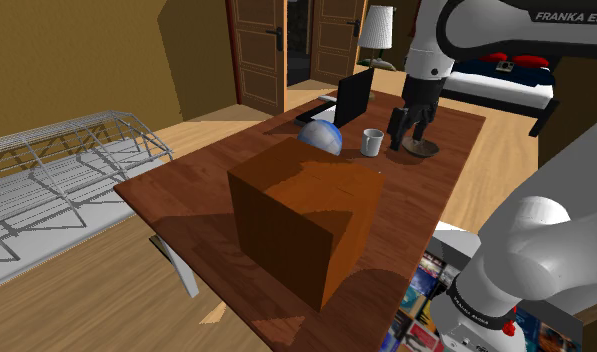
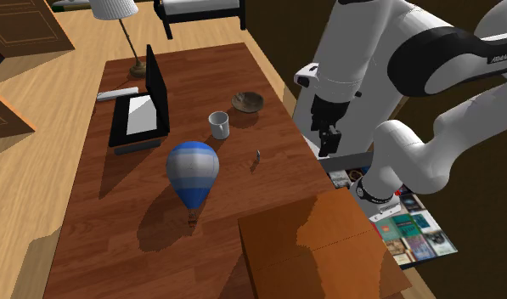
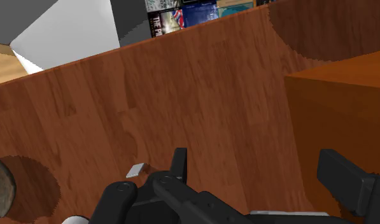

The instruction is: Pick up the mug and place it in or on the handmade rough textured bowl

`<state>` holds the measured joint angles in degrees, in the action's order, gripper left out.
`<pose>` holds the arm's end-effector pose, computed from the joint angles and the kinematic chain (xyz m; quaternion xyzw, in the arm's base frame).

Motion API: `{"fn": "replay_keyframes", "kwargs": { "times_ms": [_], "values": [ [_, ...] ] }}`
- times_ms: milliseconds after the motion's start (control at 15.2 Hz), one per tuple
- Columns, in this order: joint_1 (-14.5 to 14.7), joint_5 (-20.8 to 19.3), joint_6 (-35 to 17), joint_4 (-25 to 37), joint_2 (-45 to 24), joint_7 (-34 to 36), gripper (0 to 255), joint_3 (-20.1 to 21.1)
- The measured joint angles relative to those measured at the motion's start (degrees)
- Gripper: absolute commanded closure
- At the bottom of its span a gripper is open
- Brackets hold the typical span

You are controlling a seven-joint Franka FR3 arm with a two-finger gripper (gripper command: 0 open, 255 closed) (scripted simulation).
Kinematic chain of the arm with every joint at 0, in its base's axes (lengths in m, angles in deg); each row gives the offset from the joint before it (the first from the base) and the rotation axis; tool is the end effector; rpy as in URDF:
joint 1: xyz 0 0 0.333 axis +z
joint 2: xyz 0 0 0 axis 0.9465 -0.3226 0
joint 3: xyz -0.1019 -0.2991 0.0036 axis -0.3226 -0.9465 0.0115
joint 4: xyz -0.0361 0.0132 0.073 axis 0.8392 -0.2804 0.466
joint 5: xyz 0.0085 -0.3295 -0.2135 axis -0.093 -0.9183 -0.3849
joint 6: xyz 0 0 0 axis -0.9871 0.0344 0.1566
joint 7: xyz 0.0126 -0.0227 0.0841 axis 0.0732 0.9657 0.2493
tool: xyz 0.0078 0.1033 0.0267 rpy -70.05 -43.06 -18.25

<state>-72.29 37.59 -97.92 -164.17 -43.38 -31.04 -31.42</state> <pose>0.2991 -0.0349 0.5724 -0.9971 0.0732 0.0186 0.0008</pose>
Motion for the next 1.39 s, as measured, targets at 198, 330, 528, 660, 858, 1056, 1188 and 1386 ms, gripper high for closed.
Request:
{"fn": "replay_keyframes", "kwargs": {
  "times_ms": [198,330,528,660,858,1056,1188,1386],
  "values": [
    [-0.39,-0.81,-1.32,0.40,-1.61,-1.36,0,-1.36],
    [-0.88,-1.76,-3.70,0.21,-3.63,-3.14,0,-3.19],
    [-1.60,-3.19,-7.58,1.53,-8.46,-6.48,0,-6.54],
    [-2.08,-3.93,-9.45,2.85,-11.40,-8.87,0,-8.79],
    [-2.54,-4.48,-12.90,4.65,-16.30,-12.41,0,-12.10],
    [-2.57,-4.03,-15.60,7.67,-21.76,-15.52,0,-14.85],
    [-2.78,-3.52,-17.46,9.64,-25.48,-18.22,0,-17.00],
    [-2.98,-1.78,-20.89,12.74,-32.06,-22.48,0,-20.11]
  ]
}}
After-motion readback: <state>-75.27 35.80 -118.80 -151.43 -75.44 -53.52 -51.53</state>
